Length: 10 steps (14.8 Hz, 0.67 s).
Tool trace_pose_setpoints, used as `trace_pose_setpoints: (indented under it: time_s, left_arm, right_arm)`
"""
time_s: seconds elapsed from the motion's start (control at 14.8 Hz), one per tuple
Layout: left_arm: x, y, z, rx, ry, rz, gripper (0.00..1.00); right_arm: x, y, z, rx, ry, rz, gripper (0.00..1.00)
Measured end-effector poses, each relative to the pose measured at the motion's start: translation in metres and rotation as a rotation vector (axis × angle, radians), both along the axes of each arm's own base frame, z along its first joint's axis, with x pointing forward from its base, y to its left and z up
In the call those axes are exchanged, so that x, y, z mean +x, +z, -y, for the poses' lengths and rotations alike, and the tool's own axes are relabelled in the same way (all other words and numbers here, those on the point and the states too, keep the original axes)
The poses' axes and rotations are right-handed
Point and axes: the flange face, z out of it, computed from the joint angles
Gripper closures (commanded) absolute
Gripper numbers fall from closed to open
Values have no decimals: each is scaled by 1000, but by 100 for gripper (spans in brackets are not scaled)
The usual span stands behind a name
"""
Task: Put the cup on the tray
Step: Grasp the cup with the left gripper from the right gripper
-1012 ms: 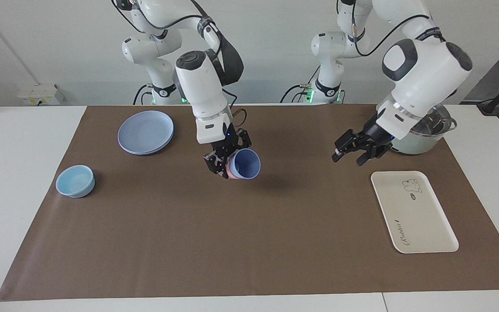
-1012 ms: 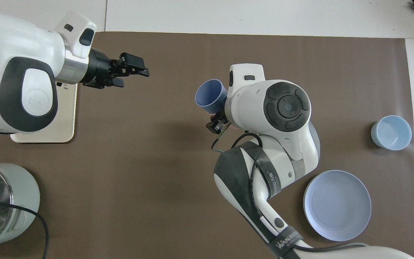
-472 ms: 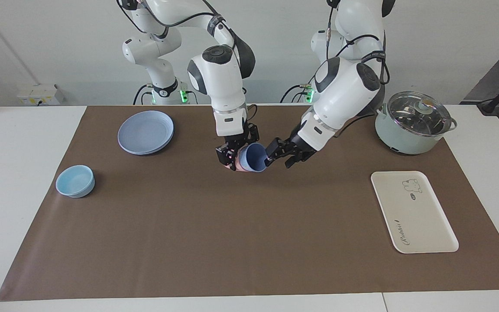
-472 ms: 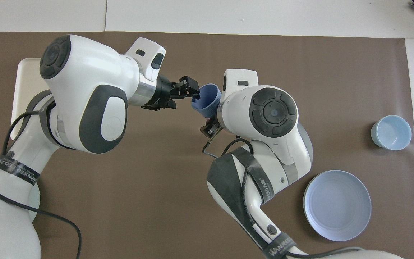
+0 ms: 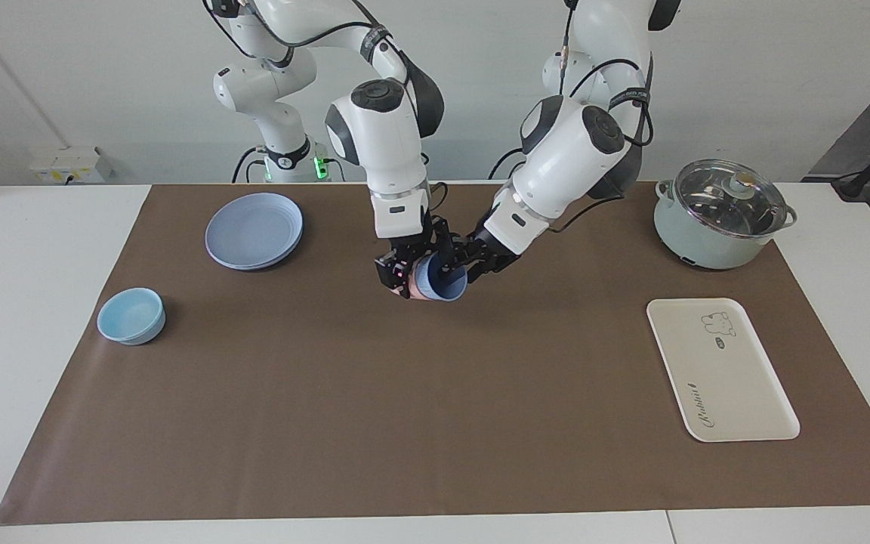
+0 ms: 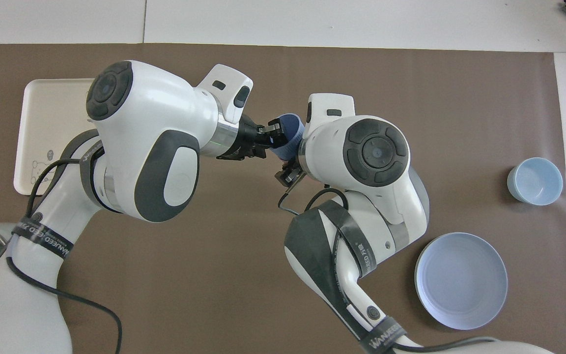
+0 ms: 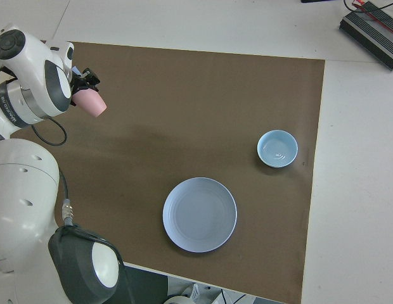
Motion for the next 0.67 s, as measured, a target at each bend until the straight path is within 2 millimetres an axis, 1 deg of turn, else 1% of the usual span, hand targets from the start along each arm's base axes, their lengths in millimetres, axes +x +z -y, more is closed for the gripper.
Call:
trace_pose_setpoints:
  time_s: [0.07, 0.13, 0.34, 0.54, 0.67]
  left_arm:
    - [0, 0, 1, -1, 0, 0, 97]
    - [0, 1, 0, -2, 0, 0, 100]
    - [1, 2, -1, -8, 9, 0, 100]
    - [4, 4, -5, -48, 37, -23, 100]
    - [8, 10, -8, -67, 50, -23, 100]
  right_arm:
    - [0, 0, 0, 0, 1, 0, 100]
    - [-1, 0, -1, 0, 2, 0, 100]
    - [-1, -1, -2, -2, 3, -4, 100]
    - [0, 3, 0, 1, -1, 2, 100]
    - [2, 4, 2, 2, -5, 4, 100]
